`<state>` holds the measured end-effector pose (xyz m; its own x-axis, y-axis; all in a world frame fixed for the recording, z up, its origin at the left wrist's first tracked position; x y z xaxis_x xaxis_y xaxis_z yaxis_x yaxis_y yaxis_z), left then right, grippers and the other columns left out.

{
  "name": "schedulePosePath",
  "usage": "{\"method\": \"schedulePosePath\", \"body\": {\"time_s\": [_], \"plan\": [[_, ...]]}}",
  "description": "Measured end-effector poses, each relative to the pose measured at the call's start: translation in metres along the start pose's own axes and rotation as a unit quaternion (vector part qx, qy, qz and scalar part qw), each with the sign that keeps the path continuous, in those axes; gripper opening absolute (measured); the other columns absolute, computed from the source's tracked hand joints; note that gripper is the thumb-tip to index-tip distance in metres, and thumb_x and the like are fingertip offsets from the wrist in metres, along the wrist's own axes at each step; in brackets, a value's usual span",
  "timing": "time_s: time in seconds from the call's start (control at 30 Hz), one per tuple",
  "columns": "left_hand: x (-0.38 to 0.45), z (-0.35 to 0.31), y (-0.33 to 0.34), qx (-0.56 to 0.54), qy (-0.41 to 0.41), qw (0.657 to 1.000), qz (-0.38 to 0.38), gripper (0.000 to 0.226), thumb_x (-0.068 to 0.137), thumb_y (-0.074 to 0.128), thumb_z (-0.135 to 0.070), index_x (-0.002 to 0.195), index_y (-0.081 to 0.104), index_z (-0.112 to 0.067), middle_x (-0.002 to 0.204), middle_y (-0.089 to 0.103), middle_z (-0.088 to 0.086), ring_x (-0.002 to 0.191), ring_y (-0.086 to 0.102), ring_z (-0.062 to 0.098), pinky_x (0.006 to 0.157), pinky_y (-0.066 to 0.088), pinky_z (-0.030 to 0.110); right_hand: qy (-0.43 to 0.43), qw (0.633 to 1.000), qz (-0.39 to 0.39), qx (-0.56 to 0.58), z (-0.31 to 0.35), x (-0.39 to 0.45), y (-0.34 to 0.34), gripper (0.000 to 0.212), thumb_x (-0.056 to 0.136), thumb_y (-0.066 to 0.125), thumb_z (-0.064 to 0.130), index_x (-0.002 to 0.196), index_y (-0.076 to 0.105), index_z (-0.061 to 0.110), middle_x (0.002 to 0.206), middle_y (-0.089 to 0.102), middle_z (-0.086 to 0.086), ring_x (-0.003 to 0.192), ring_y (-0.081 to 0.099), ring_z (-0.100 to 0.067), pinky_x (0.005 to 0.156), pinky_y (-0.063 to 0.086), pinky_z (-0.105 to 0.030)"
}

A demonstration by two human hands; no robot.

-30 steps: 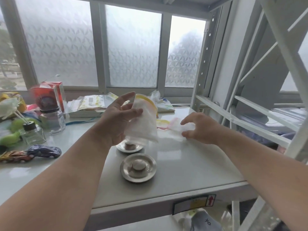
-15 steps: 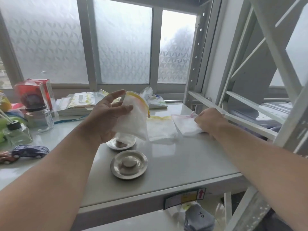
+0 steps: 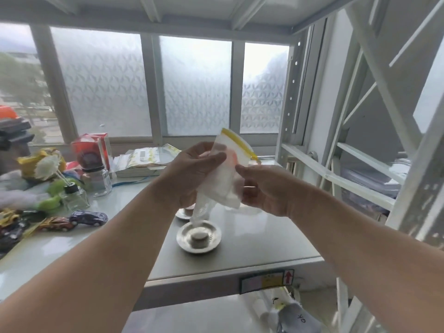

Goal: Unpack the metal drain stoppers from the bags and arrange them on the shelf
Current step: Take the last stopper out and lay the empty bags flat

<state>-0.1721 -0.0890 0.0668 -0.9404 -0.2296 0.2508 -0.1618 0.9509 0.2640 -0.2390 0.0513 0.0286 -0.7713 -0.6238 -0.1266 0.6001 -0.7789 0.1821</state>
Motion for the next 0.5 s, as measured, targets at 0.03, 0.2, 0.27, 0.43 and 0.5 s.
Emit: {"method": "schedulePosePath", "body": {"time_s": [0.03,0.2,0.27,0.43,0.5], "plan": [[-0.003,-0.002,0.001,0.008,-0.003,1.0,-0.01,0.023,0.104,0.068,-0.004,0.126,0.07,-0.004,0.085,0.081,0.009,0.068,0.08,0.022,0.057,0.065,0.035,-0.019,1.0,-0.008,0.019,0.004,0.0,-0.004,0.021,0.097,0.072,0.017,0.116,0.07,0.008,0.099,0.07,-0.015,0.079,0.072,-0.026,0.082,0.063,-0.043],[-0.017,-0.005,-0.03,0.051,-0.012,0.993,-0.106,0.021,0.099,0.075,-0.01,0.083,0.085,-0.02,0.088,0.073,0.019,0.075,0.064,0.033,0.07,0.058,0.048,-0.049,0.991,-0.094,-0.08,0.013,-0.018,-0.032,0.014,0.096,0.074,0.014,0.084,0.069,0.019,0.083,0.067,-0.004,0.071,0.06,-0.019,0.063,0.055,-0.031],[-0.025,-0.007,-0.046,0.049,-0.012,0.986,-0.156,0.024,0.1,0.074,-0.009,0.082,0.083,-0.022,0.095,0.072,0.021,0.082,0.063,0.036,0.077,0.057,0.055,-0.03,0.972,-0.13,-0.192,0.007,-0.029,-0.044,0.015,0.093,0.078,0.016,0.081,0.07,0.019,0.078,0.065,-0.002,0.064,0.056,-0.015,0.05,0.048,-0.025],[-0.04,-0.013,-0.053,0.036,-0.004,0.977,-0.21,0.017,0.103,0.07,-0.008,0.097,0.078,-0.021,0.106,0.071,0.02,0.091,0.066,0.034,0.086,0.057,0.058,-0.006,0.847,-0.123,-0.516,-0.005,-0.052,-0.047,0.034,0.09,0.078,0.029,0.099,0.076,-0.004,0.078,0.076,-0.015,0.064,0.073,-0.029,0.069,0.06,-0.035],[-0.039,-0.015,-0.039,0.027,-0.004,0.983,-0.18,0.021,0.102,0.067,0.0,0.1,0.077,-0.019,0.107,0.069,0.018,0.08,0.069,0.031,0.079,0.059,0.052,-0.059,0.791,-0.164,-0.587,0.014,-0.064,-0.045,0.045,0.093,0.071,0.041,0.096,0.076,-0.003,0.089,0.08,-0.018,0.084,0.077,-0.033,0.082,0.061,-0.039]]}}
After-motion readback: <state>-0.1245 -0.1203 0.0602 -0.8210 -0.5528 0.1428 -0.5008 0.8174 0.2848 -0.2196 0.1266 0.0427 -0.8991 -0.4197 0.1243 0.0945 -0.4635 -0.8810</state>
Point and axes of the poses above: each hand's wrist, its own x-axis towards the middle knuckle, its own y-axis out of the palm, z = x × y, the point moved 9 cm from there along x, towards the middle knuckle
